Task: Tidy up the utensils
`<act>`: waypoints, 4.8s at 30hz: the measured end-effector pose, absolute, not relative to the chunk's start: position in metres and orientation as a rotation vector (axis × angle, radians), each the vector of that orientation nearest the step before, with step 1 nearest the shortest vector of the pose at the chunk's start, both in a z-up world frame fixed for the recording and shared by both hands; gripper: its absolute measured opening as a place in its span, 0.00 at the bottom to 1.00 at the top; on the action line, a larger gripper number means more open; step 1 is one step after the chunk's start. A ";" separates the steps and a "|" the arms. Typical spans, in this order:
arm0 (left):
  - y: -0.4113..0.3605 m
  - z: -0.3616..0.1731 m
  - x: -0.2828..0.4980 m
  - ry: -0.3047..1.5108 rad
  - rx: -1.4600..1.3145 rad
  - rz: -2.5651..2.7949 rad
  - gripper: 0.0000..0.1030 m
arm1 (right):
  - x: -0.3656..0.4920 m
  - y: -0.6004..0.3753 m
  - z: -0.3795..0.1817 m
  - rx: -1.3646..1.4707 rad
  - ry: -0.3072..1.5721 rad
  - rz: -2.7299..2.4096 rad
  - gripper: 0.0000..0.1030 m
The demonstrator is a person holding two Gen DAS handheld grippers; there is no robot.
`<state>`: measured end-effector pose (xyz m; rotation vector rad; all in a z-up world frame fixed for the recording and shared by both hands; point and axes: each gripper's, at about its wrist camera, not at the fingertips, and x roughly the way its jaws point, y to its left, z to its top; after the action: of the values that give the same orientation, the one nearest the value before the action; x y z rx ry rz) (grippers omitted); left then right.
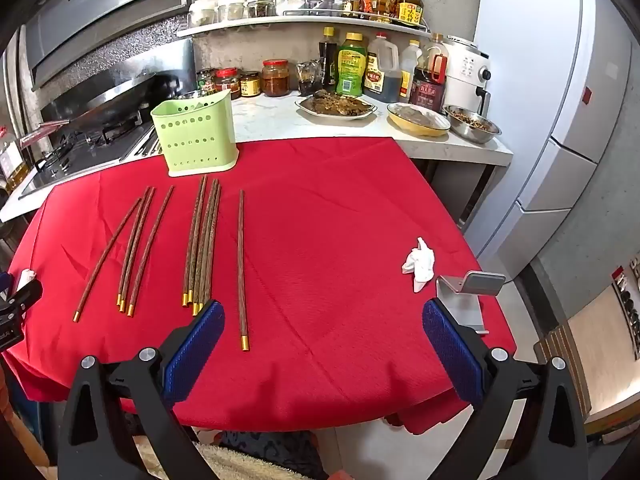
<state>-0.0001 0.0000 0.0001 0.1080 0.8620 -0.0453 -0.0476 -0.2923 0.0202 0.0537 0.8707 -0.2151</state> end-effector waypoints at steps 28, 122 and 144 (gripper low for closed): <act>0.005 0.002 0.001 0.861 0.106 -0.044 0.94 | -0.045 -0.292 0.019 0.049 0.874 -0.219 0.95; 0.039 -0.068 0.021 0.886 0.082 -0.028 0.83 | -0.018 -0.258 -0.041 0.027 0.841 -0.046 0.95; 0.023 -0.102 0.028 0.937 0.133 -0.135 0.39 | -0.011 -0.249 -0.086 0.042 0.907 0.029 0.22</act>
<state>0.0282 0.0228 -0.1019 0.1326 0.9374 -0.1349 -0.0111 -0.2494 -0.0857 0.0421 0.9066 0.0288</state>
